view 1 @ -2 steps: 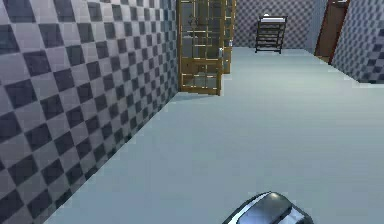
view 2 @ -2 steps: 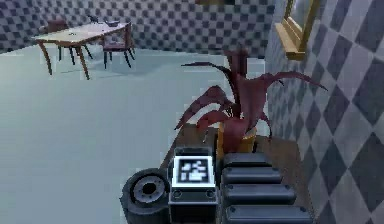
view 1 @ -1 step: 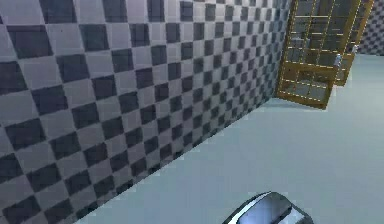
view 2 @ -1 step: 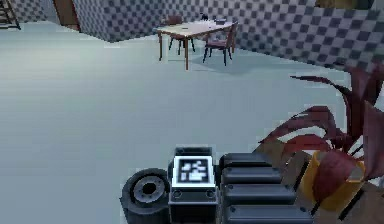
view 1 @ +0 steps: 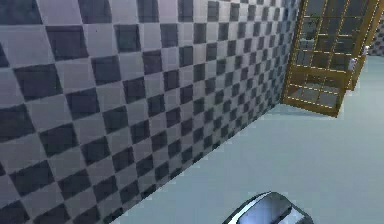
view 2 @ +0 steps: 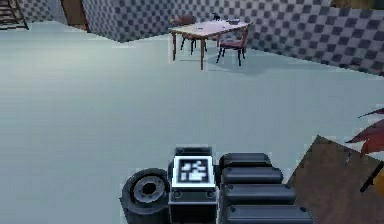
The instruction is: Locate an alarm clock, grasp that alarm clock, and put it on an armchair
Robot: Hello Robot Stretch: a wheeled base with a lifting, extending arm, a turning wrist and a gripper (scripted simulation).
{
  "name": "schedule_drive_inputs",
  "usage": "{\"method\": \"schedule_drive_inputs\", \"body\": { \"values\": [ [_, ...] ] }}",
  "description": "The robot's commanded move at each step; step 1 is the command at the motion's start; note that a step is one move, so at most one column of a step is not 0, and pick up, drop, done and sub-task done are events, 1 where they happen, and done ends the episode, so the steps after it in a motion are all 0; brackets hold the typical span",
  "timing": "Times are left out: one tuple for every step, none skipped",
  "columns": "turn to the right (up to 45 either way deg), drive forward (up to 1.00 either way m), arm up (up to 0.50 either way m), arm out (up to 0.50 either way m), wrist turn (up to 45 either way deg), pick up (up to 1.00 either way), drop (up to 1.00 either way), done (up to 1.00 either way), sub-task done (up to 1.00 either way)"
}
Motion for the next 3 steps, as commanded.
{"method": "schedule_drive_inputs", "body": {
  "values": [
    [45.0, 0.0, 0.0, 0.0, 0.0, 0.0, 0.0, 0.0, 0.0],
    [3.0, 0.0, 0.0, 0.0, 0.0, 0.0, 0.0, 0.0, 0.0],
    [0.0, 1.0, 0.0, 0.0, 0.0, 0.0, 0.0, 0.0, 0.0]
  ]
}}
